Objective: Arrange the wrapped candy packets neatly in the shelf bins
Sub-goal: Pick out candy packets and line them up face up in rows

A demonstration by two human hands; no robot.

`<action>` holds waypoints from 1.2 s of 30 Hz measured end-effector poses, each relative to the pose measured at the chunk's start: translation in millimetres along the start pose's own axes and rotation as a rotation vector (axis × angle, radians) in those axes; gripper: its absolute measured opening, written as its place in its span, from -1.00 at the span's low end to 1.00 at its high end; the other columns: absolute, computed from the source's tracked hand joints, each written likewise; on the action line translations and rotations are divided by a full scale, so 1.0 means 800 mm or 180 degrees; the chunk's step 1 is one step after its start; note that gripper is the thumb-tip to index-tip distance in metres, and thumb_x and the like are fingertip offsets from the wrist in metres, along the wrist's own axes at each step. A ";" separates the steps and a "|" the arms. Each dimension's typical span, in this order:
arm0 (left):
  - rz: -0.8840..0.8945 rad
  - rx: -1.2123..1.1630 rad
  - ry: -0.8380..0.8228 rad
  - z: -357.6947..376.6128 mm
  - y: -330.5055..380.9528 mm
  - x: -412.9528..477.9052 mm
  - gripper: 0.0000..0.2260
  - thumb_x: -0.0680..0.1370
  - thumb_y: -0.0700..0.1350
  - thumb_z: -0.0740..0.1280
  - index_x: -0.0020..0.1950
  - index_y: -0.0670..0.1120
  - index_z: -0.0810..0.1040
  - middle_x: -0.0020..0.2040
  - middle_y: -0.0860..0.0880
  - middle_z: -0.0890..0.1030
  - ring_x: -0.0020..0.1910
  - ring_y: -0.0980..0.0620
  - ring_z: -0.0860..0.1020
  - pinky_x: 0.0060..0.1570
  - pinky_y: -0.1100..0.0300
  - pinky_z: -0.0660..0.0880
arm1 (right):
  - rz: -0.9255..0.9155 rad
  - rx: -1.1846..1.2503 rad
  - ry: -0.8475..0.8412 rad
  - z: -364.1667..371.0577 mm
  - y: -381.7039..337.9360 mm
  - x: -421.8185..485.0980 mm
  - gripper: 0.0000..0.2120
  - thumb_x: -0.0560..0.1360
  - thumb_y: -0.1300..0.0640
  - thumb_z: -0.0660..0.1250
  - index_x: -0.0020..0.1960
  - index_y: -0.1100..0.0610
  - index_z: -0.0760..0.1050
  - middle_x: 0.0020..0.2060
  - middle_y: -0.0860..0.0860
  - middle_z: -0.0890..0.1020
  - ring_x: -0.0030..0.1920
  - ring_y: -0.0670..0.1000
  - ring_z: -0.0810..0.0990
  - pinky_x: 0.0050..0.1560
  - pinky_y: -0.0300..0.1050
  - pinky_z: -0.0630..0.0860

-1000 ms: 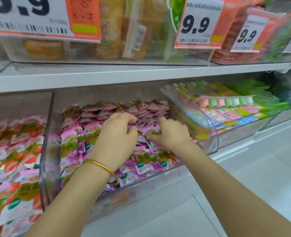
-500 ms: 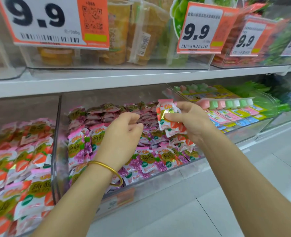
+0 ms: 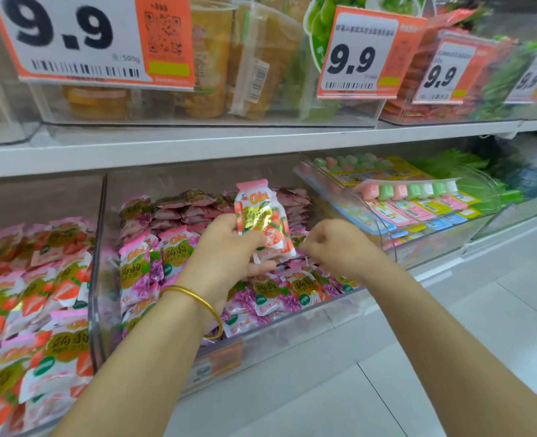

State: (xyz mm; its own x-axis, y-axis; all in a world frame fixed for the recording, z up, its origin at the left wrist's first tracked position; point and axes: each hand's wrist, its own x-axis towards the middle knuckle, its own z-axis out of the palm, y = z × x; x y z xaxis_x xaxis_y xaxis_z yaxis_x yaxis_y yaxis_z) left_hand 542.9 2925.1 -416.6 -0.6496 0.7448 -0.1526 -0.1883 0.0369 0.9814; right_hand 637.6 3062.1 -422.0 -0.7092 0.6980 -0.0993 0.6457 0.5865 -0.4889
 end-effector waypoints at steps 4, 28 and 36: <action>-0.0207 -0.0499 -0.0091 -0.004 0.002 -0.003 -0.82 0.54 -0.37 0.19 0.09 -0.22 0.48 0.09 -0.24 0.59 0.02 -0.13 0.62 -0.16 0.09 0.63 | -0.0034 -0.0879 -0.0637 0.011 0.001 -0.003 -0.51 0.43 -0.07 0.41 0.17 0.28 0.47 0.08 0.18 0.57 0.06 0.14 0.55 0.02 -0.03 0.49; -0.0037 -0.0809 -0.0192 0.000 0.008 -0.033 -0.78 0.60 -0.25 0.17 0.23 -0.14 0.45 0.06 -0.19 0.63 -0.07 -0.07 0.64 -0.11 0.07 0.62 | -0.0747 0.3766 -0.0457 -0.006 -0.037 -0.021 -0.84 0.33 0.26 0.41 -0.17 0.15 0.44 -0.38 0.00 0.64 -0.40 -0.07 0.61 -0.42 -0.19 0.57; 0.0607 -0.0144 0.0258 -0.054 0.030 -0.099 -0.76 0.55 -0.27 0.27 0.20 -0.14 0.37 0.14 -0.20 0.56 -0.07 -0.06 0.62 -0.14 0.13 0.62 | -0.1048 0.3504 -0.1015 0.022 -0.089 -0.040 -0.65 0.28 -0.12 0.35 -0.16 0.14 0.43 -0.39 0.05 0.53 -0.46 -0.04 0.45 -0.56 -0.25 0.39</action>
State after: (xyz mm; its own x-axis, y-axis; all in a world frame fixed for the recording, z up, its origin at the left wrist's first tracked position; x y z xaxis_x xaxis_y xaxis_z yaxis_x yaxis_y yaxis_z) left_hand 558.3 2837.8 -386.3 -0.7334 0.6793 0.0247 -0.0881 -0.1310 0.9875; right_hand 609.5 2990.6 -399.1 -0.9342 0.3551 0.0353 -0.0597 -0.0580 -0.9965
